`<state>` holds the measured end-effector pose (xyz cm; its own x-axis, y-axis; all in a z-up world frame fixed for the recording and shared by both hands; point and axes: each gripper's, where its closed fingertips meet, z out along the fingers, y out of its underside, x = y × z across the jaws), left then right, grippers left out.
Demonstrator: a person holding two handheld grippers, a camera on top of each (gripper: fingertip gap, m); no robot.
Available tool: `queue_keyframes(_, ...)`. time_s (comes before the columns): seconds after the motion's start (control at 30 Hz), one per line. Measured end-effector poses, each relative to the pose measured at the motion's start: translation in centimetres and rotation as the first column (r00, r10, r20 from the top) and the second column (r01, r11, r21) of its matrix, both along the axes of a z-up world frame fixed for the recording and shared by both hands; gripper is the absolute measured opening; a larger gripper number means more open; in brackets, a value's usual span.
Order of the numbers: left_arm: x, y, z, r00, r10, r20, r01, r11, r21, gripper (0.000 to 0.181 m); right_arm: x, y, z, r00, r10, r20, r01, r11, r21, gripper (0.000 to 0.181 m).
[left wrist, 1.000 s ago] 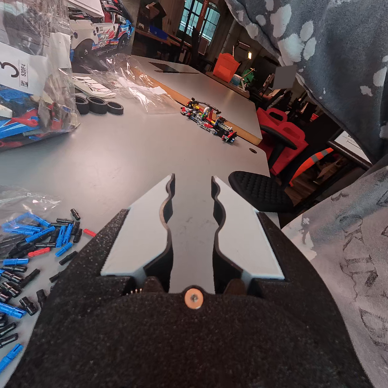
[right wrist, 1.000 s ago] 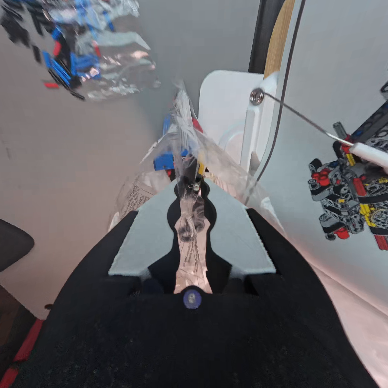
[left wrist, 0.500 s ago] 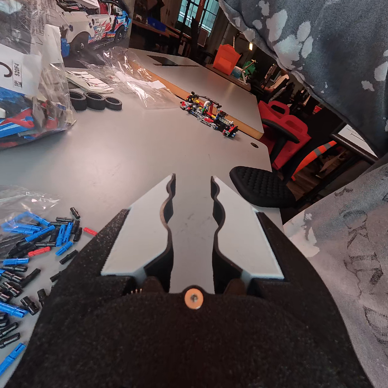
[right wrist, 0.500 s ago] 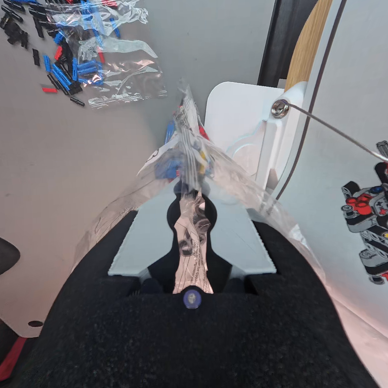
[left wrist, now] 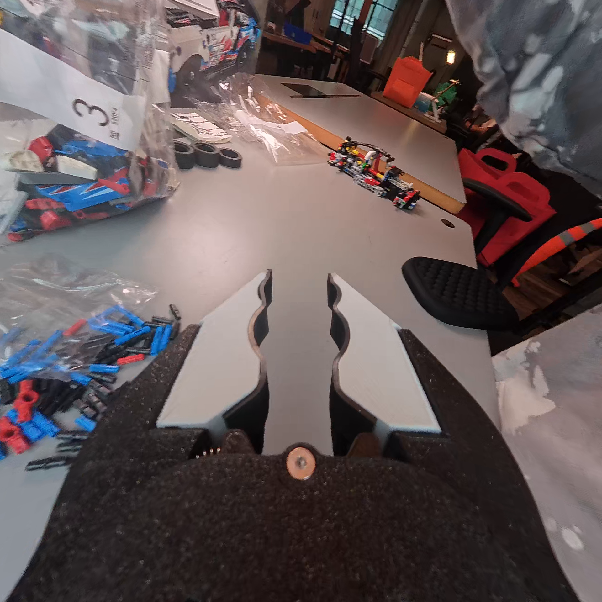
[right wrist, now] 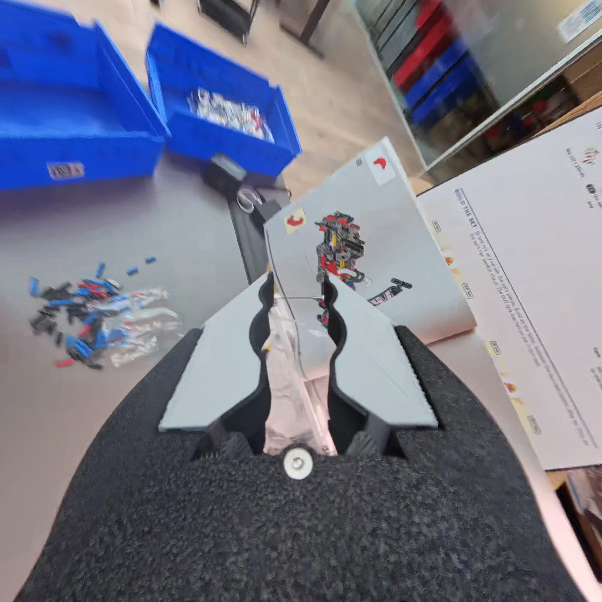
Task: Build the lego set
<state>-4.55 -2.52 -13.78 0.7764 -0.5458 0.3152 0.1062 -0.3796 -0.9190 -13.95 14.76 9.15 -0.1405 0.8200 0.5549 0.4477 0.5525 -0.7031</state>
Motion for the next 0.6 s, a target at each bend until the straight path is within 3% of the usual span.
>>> queue_keyframes(0.03,-1.1,0.4,-0.2,0.998,0.052,-0.027,-0.052,0.999,-0.002,0.034,1.4,-1.9,0.3,0.998,0.023,-0.062,-0.026,0.999,-0.043,0.031)
queue_keyframes(0.13,-5.4,1.4,-0.8,0.966,0.239,-0.099,-0.240,0.971,-0.004,0.035,5.9,-7.1,-2.5,0.988,0.051,-0.148,-0.075,0.984,-0.159,0.029)
queue_keyframes(0.3,-11.2,1.9,-2.5,0.891,0.433,-0.138,-0.446,0.892,-0.079,0.036,11.7,-12.7,-14.2,0.994,0.026,-0.110,-0.070,0.906,-0.417,0.030)
queue_keyframes(0.37,-12.1,2.2,-3.2,0.881,0.449,-0.152,-0.466,0.878,-0.109,0.036,13.2,-13.0,-18.3,0.992,-0.043,-0.115,-0.021,0.861,-0.508,0.028)
queue_keyframes(0.43,-12.1,2.5,-4.2,0.879,0.401,-0.258,-0.440,0.891,-0.115,0.037,14.1,-12.6,-21.3,0.986,-0.107,-0.126,0.019,0.827,-0.561,0.027)
queue_keyframes(0.53,-12.1,3.0,-5.9,0.823,0.308,-0.478,-0.396,0.914,-0.093,0.035,14.9,-11.5,-22.9,0.967,-0.177,-0.184,0.029,0.792,-0.610,0.021)
queue_keyframes(0.6,-12.2,3.4,-6.8,0.753,0.265,-0.602,-0.377,0.924,-0.065,0.033,15.3,-10.9,-22.8,0.963,-0.191,-0.188,0.035,0.785,-0.619,0.021)
